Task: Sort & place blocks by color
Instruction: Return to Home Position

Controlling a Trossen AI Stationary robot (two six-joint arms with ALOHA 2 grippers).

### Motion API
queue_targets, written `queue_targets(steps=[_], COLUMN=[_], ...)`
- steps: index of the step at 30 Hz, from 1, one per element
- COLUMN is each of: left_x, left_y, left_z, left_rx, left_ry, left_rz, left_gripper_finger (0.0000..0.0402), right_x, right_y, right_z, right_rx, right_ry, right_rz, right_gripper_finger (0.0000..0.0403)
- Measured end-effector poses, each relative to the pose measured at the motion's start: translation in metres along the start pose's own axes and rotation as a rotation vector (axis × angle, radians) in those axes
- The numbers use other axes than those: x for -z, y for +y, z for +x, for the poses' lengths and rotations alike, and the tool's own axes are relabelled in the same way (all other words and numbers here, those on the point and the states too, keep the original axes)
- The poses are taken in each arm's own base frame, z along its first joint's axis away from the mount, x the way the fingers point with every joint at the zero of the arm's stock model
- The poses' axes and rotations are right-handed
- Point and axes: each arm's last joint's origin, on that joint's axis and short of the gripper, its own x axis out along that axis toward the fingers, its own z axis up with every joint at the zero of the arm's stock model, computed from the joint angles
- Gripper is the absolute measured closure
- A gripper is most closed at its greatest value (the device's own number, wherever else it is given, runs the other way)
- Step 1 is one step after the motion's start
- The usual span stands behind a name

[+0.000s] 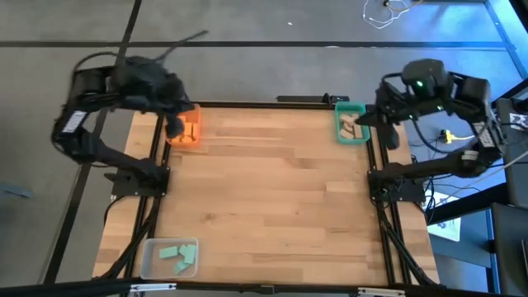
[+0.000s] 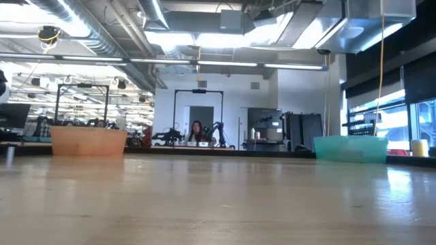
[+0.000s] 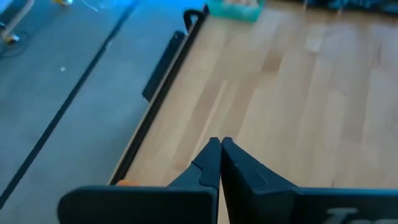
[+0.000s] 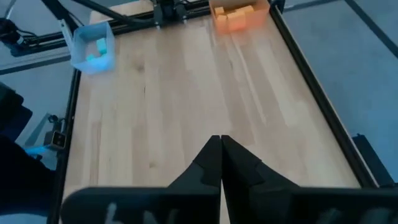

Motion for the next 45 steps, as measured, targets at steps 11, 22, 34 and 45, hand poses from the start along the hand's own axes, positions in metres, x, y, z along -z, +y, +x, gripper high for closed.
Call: queue_targets(steps=[11,22,34,45], left_x=[0.073,0.161,0.231,0.268], left_y=[0.01,0.018,0.019,0.015], left_z=[-0.078,-0.114,-0.107,-0.087], left_rx=[0.049,0.102,0.109,0.147], left_ry=[-0.252,-0.587,-0.726,-0.771], left_rz=[-0.059,-0.13,-0.185,-0.256], left_gripper_finger=[0.0401,0.0401,0.0401,0.0401], right_x=[0.064,0.103,0.136,0.159], right_y=[0.007,0.01,0.002,-0.007], right_z=[-0.001,0.005,0.045,0.089], right_rx=[-0.021,-0.091,-0.114,-0.212], right_ry=[-0.127,-0.389,-0.495,-0.668], right_rz=[0.028,-0.035,0.021,-0.003], right_gripper_finger=[0.0403,0.0403,0.0403,0.0403])
